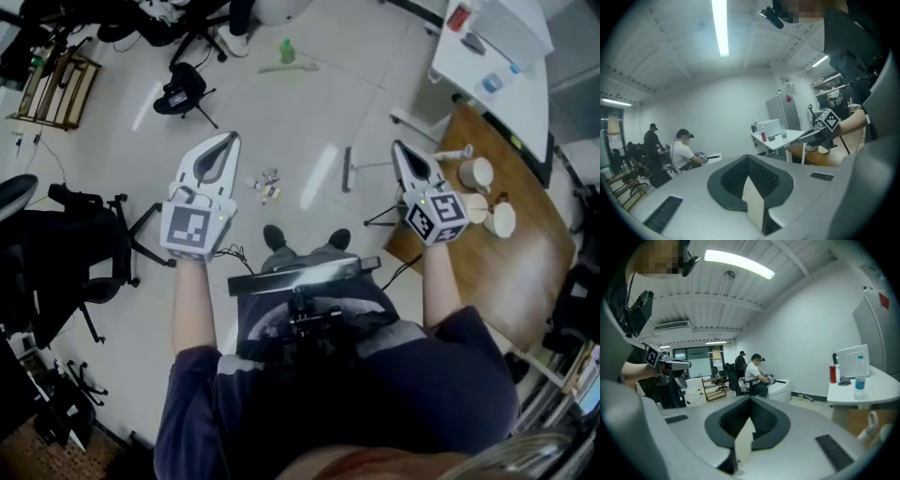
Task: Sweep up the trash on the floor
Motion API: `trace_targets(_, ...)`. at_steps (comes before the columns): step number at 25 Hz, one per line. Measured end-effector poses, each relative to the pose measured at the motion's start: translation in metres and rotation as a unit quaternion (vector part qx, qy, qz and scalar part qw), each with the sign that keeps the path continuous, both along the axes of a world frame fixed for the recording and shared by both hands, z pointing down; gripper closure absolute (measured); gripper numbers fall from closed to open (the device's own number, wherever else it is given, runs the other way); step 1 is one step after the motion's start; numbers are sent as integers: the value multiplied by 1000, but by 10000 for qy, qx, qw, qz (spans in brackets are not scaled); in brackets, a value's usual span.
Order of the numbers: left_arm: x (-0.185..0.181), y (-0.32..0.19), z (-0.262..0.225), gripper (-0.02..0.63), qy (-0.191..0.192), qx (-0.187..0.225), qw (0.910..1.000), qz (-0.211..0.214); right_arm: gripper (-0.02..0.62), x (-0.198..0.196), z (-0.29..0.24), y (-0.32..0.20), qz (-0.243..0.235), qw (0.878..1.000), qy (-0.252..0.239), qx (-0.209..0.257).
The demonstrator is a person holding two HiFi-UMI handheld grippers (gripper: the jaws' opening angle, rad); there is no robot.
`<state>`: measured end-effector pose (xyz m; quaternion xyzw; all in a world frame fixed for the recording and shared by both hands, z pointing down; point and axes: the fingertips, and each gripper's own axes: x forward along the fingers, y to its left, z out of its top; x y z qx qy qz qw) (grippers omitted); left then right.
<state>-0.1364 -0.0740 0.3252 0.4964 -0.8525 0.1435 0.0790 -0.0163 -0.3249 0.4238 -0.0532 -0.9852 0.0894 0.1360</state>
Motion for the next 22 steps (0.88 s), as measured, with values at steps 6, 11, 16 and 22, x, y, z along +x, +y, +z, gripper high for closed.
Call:
trace_targets(6,-36,134,9,603,118,210,9962,-833,588,-77,-15,91,-624,9972,68,395)
trace_targets(11,-76,217,7,603,79,297,9911,-1298,588,-136,-34,171,-1147,9922,-39,495)
trace_targets(16,-91,283,-2,603,208,311,9807,-1918,588,-171,-46,245,-1780,9825,-75,550)
trace_targets(22,-72,336,-3,603,302,447,9661,-2524,588,-191,-52,301,-2441,9679,-216,560)
